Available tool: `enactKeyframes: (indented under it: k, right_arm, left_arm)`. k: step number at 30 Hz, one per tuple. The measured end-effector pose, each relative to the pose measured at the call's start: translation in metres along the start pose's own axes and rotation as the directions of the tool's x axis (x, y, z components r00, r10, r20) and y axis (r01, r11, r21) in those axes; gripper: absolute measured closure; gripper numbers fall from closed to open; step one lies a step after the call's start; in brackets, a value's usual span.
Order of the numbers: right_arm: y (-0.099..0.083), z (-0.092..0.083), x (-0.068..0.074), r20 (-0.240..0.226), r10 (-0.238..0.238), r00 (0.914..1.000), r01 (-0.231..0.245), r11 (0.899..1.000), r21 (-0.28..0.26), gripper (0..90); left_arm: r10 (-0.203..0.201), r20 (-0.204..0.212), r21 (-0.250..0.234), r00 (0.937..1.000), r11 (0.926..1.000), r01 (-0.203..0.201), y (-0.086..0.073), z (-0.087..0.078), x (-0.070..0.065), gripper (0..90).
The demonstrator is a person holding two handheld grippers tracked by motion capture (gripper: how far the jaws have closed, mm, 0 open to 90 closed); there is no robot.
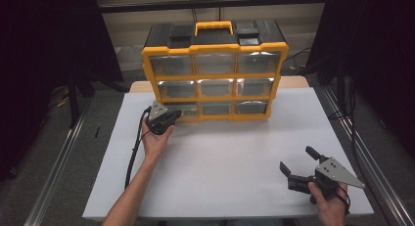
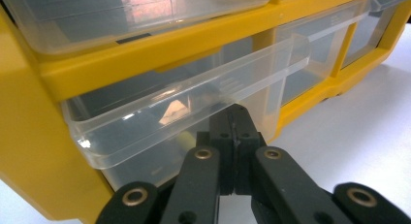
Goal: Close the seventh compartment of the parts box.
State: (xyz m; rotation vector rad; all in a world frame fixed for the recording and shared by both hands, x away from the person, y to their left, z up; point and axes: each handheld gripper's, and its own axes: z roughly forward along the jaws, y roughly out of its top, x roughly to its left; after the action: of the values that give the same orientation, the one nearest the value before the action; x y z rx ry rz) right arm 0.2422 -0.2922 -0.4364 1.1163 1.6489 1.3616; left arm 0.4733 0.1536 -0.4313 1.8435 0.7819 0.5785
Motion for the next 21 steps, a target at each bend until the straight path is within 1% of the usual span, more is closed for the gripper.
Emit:
enactKeyframes:
  k: [1,2,5,9,12,17,19,21]
  right_arm:
    - [0.0000,0.0001,0.0000,0.000,-0.001,1.0000,0.001,1.000,0.000,0.6]
    - [0.0000,0.0001,0.0000,-0.001,-0.002,1.0000,0.002,1.000,0.000,0.6]
    - [-0.0001,0.0001,0.0002,-0.001,-0.003,1.0000,0.003,1.000,0.001,0.5]
    - [0.0000,-0.0002,0.0000,0.000,0.000,1.0000,0.000,1.000,-0.001,0.5]
    - [0.0000,0.0000,0.0000,-0.001,-0.001,1.0000,0.001,1.000,0.000,0.6]
    - [-0.0001,-0.0002,-0.0001,-0.001,-0.001,1.0000,0.001,1.000,0.000,0.5]
    - [-0.0001,-0.0001,0.0000,-0.002,-0.002,1.0000,0.002,1.000,0.001,0.5]
    - [0.0000,-0.0003,0.0003,-0.003,-0.003,1.0000,0.003,1.000,0.000,0.6]
  left_arm:
    - [-0.001,0.002,-0.002,1.0000,1.0000,0.001,0.0001,0.0004,0.0003,90.0]
    - [0.007,0.001,0.001,1.0000,1.0000,-0.007,0.0005,0.0006,0.0008,90.0]
    - [0.000,-0.001,-0.004,1.0000,1.0000,0.000,0.0005,0.0023,0.0010,90.0]
    - [0.005,-0.006,-0.004,1.0000,1.0000,-0.005,0.0008,0.0039,0.0020,90.0]
    - [0.002,-0.014,-0.002,0.9999,1.0000,-0.002,0.0013,0.0051,0.0024,90.0]
    - [0.001,-0.015,-0.006,0.9999,1.0000,-0.001,0.0016,0.0071,0.0029,90.0]
    - [0.011,-0.022,0.001,0.9997,0.9999,-0.011,0.0021,0.0078,0.0035,90.0]
    - [0.006,-0.024,0.001,0.9997,1.0000,-0.006,0.0025,0.0089,0.0039,90.0]
